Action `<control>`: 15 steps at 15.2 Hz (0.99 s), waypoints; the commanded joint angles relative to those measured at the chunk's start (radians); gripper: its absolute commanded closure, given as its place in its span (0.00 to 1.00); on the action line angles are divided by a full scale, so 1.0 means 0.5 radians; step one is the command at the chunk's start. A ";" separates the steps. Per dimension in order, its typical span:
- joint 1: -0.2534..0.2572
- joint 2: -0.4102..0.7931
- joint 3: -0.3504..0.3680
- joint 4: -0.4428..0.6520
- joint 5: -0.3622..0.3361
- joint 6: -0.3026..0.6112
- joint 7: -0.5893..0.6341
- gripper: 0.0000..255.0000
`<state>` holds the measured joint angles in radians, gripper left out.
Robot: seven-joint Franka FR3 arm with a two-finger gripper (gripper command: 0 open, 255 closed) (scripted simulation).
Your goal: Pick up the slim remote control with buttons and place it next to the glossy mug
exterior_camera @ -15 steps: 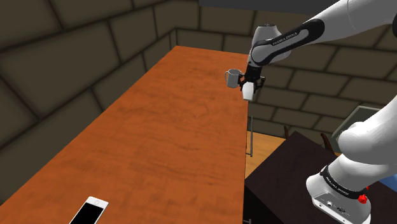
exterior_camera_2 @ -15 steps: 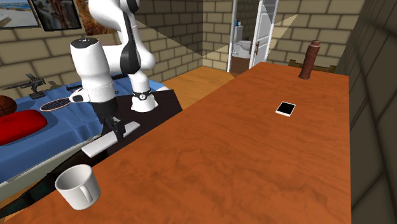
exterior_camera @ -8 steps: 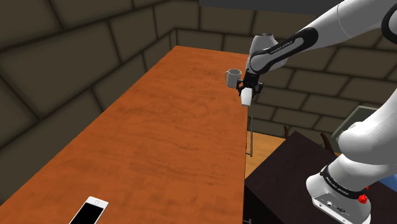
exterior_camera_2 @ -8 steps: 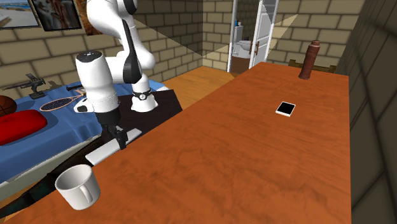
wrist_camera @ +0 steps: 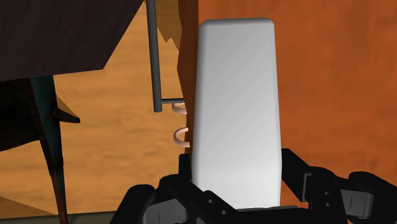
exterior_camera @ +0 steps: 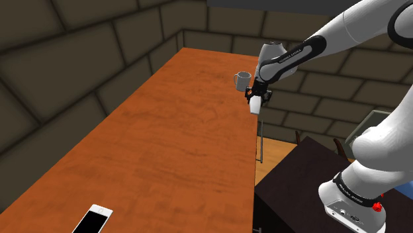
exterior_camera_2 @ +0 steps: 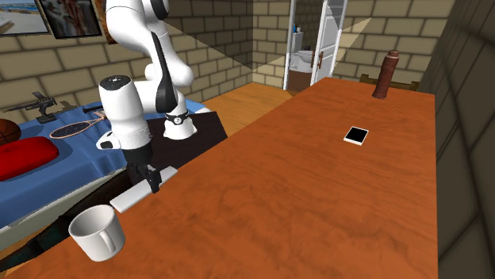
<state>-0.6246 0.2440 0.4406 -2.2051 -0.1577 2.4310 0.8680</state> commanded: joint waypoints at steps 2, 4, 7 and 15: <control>0.000 0.001 -0.001 -0.001 -0.001 0.003 0.001 1.00; 0.000 0.001 -0.001 -0.001 -0.001 0.003 0.001 1.00; 0.000 0.001 0.000 -0.001 -0.001 0.003 0.001 0.00; -0.036 -0.190 0.045 0.054 0.135 -0.220 -0.093 0.00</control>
<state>-0.6407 0.1595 0.4614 -2.1837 -0.0981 2.3366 0.8278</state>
